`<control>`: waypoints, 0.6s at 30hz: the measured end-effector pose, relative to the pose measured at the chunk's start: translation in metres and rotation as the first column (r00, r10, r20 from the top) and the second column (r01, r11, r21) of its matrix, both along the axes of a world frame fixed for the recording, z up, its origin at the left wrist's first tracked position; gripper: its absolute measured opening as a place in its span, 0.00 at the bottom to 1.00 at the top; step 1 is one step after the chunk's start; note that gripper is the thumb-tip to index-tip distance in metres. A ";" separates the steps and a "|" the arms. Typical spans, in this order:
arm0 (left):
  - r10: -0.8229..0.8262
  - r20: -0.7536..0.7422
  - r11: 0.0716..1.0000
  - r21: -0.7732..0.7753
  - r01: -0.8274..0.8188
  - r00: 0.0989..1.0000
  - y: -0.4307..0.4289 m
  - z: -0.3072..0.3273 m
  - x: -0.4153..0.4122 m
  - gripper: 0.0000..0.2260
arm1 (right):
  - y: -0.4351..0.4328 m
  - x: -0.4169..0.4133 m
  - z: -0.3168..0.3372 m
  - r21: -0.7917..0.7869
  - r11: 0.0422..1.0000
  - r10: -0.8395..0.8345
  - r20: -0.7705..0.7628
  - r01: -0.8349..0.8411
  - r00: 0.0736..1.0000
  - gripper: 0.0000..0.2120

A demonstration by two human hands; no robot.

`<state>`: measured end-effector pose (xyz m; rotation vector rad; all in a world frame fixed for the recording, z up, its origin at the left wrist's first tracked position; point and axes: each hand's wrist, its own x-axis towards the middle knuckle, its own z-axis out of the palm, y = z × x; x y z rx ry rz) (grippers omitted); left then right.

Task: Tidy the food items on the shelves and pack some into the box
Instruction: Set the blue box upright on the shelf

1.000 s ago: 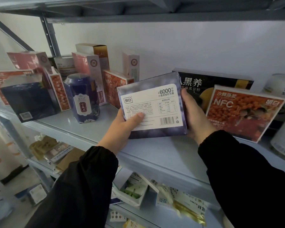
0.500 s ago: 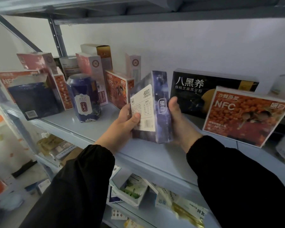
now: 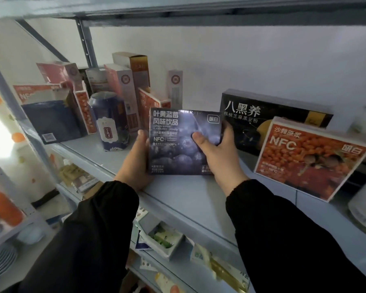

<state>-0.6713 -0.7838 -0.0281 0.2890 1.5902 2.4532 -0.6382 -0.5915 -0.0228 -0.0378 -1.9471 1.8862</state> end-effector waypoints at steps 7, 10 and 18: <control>0.084 -0.033 0.996 -0.012 -0.084 0.996 0.006 -0.007 -0.003 0.17 | -0.002 0.008 0.008 0.036 0.997 -0.065 -0.019 0.066 0.998 0.44; 0.098 -0.096 0.993 -0.054 -0.103 0.991 0.006 -0.010 -0.002 0.13 | 0.001 0.010 0.008 0.126 0.988 -0.086 -0.004 0.086 0.996 0.41; 0.019 -0.255 0.959 -0.269 -0.090 0.967 0.006 -0.011 0.004 0.13 | 0.014 0.035 0.021 0.625 0.700 -0.273 -0.212 0.345 0.938 0.49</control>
